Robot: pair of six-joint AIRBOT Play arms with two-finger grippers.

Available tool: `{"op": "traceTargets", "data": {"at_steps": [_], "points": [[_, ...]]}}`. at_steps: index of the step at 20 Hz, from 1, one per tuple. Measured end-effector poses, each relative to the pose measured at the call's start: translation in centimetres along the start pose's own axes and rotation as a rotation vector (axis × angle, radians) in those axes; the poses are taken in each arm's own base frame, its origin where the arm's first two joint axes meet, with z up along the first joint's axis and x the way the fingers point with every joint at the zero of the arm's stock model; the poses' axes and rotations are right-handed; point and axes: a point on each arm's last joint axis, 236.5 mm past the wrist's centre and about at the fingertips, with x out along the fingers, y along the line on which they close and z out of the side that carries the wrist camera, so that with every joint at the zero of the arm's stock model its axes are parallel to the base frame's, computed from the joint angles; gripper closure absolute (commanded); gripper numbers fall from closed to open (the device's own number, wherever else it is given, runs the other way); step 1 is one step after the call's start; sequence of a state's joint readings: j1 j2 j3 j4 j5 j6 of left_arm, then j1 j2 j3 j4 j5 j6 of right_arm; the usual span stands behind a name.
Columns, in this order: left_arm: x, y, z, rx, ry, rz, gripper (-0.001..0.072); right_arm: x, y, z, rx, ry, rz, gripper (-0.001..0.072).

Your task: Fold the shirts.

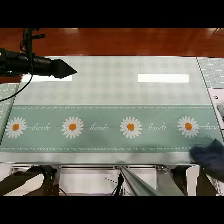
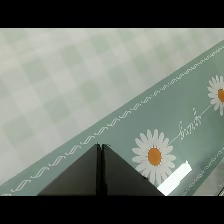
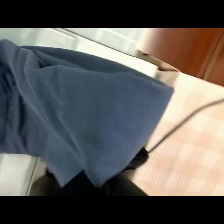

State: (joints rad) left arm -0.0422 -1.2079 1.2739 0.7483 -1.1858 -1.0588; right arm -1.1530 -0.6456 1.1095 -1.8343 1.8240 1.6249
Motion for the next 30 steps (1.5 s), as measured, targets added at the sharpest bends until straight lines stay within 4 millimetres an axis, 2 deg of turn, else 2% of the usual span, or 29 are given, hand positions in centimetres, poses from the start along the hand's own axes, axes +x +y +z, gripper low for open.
{"op": "traceTargets", "data": {"at_steps": [1, 2, 6, 9, 11, 12, 13, 14, 15, 16, 17, 19, 21, 22, 23, 24, 27, 28, 30], "points": [[0.1, 0.0, 0.0, 0.001, 0.002, -0.001, 0.0687, 0.0, -0.8, -0.2, 0.025, 0.006, -0.025, 0.0447], [0.1, 0.0, 0.0, 0.001, 0.002, 0.000, 0.0686, -0.1, -1.5, -0.5, 0.046, 0.010, -0.049, 0.0376], [0.1, 0.3, 0.4, 0.002, -0.016, 0.009, 0.0686, -0.2, -3.3, -0.7, 0.083, 0.010, -0.109, 0.0358], [0.1, 0.5, 0.8, 0.002, -0.035, 0.020, 0.0686, -0.3, -3.8, 0.4, 0.080, -0.037, -0.124, 0.0361], [0.1, 0.6, 1.0, 0.003, -0.040, 0.023, 0.0686, -0.3, -3.1, 1.9, 0.067, -0.099, -0.092, 0.0361], [0.1, 0.6, 1.0, 0.002, -0.043, 0.024, 0.0686, -0.3, -2.0, 3.0, 0.053, -0.142, -0.044, 0.0361], [0.1, 0.5, 1.0, 0.001, -0.043, 0.020, 0.0684, -0.5, -0.5, 4.1, 0.036, -0.189, 0.020, 0.0361], [0.1, 0.3, 1.0, -0.002, -0.040, 0.012, 0.0651, -0.8, 1.6, 5.2, 0.014, -0.237, 0.108, 0.0363], [0.1, 0.0, 0.8, -0.005, -0.034, -0.001, 0.0554, -1.6, 4.5, 6.3, -0.022, -0.289, 0.228, 0.0371], [0.1, -0.3, 0.8, -0.007, -0.033, -0.012, 0.0428, -2.8, 7.7, 7.3, -0.065, -0.337, 0.363, 0.0404], [0.2, -0.5, 0.7, 0.000, -0.027, -0.018, 0.0370, -4.1, 10.7, 7.8, -0.109, -0.370, 0.485, 0.0405], [0.5, -0.8, 0.5, 0.040, -0.017, -0.019, 0.0370, -6.6, 16.3, 7.7, -0.219, -0.399, 0.697, 0.0405], [1.0, -0.3, -0.2, 0.093, 0.016, 0.025, 0.0369, -8.1, 20.8, 6.4, -0.359, -0.381, 0.822, 0.0403], [1.3, 0.2, -0.8, 0.106, 0.044, 0.056, 0.0364, -8.2, 22.8, 5.4, -0.440, -0.357, 0.854, 0.0331], [1.6, 0.7, -1.6, 0.114, 0.080, 0.099, 0.0253, -8.1, 24.6, 4.1, -0.520, -0.326, 0.870, 0.0225], [1.8, 1.4, -2.4, 0.120, 0.120, 0.149, -0.0013, -7.7, 26.3, 2.7, -0.610, -0.293, 0.873, 0.0214], [2.0, 3.5, -4.6, 0.139, 0.229, 0.298, -0.0013, -6.3, 30.8, -2.1, -0.874, -0.206, 0.846, 0.0202], [2.0, 4.1, -5.2, 0.144, 0.259, 0.336, -0.0013, -5.8, 32.0, -3.4, -0.950, -0.195, 0.829, 0.0098], [1.9, 4.9, -5.7, 0.134, 0.284, 0.395, -0.0013, -5.0, 34.3, -6.1, -1.076, -0.181, 0.794, 0.0100]]}}
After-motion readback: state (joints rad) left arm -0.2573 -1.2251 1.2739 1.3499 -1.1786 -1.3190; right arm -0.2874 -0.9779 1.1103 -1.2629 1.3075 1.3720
